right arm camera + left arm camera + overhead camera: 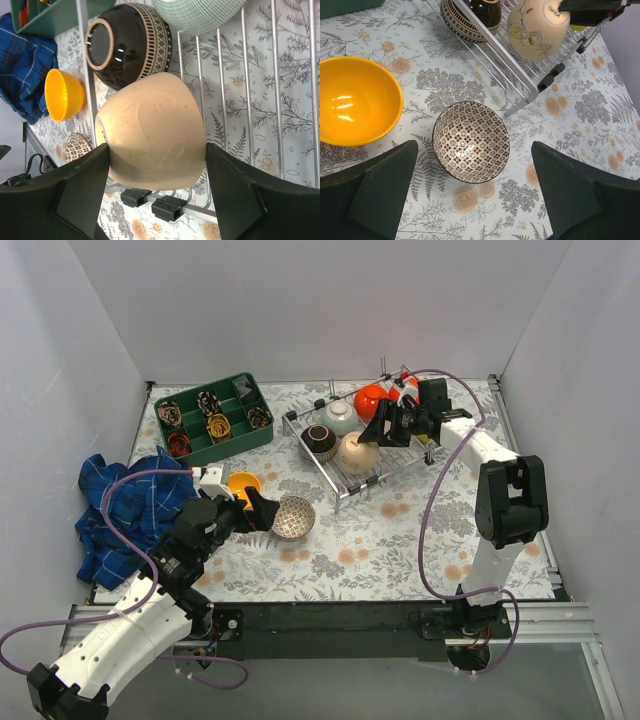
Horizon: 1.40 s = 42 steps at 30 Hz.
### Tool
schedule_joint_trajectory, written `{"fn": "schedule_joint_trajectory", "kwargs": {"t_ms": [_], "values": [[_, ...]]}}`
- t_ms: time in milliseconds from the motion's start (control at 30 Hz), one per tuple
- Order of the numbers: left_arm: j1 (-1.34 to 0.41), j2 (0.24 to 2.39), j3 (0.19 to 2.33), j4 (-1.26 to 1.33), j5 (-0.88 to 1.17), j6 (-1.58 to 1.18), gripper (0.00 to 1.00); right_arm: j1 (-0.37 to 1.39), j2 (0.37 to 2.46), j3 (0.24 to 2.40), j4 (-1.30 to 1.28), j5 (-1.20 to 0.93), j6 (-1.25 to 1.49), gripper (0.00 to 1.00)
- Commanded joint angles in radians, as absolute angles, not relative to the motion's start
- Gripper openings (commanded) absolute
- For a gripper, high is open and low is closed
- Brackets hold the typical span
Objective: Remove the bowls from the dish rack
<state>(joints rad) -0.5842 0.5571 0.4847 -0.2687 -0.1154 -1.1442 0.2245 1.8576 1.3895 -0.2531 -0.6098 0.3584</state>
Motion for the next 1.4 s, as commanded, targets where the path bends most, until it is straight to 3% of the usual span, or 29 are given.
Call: {"fn": "schedule_joint_trajectory", "kwargs": {"t_ms": [0,400,733,1133,1367], "values": [[-0.581,0.548,0.483,-0.268,-0.12,-1.135,0.98,0.224,1.743,1.425,-0.183,-0.638,0.322,0.08],[-0.581,0.54,0.489,-0.282,-0.106,-1.155,0.98,0.271,1.641,1.399,-0.23,-0.477,0.078,0.05],[-0.58,0.554,0.531,-0.344,-0.109,-1.233,0.98,0.495,1.53,1.344,-0.207,0.031,-0.288,0.02],[-0.581,0.778,0.696,-0.409,-0.103,-1.362,0.98,0.86,1.333,0.979,0.263,0.634,-0.833,0.02],[-0.572,0.954,0.899,-0.552,-0.19,-1.436,0.98,1.023,1.267,0.755,0.639,0.807,-1.123,0.02]]}}
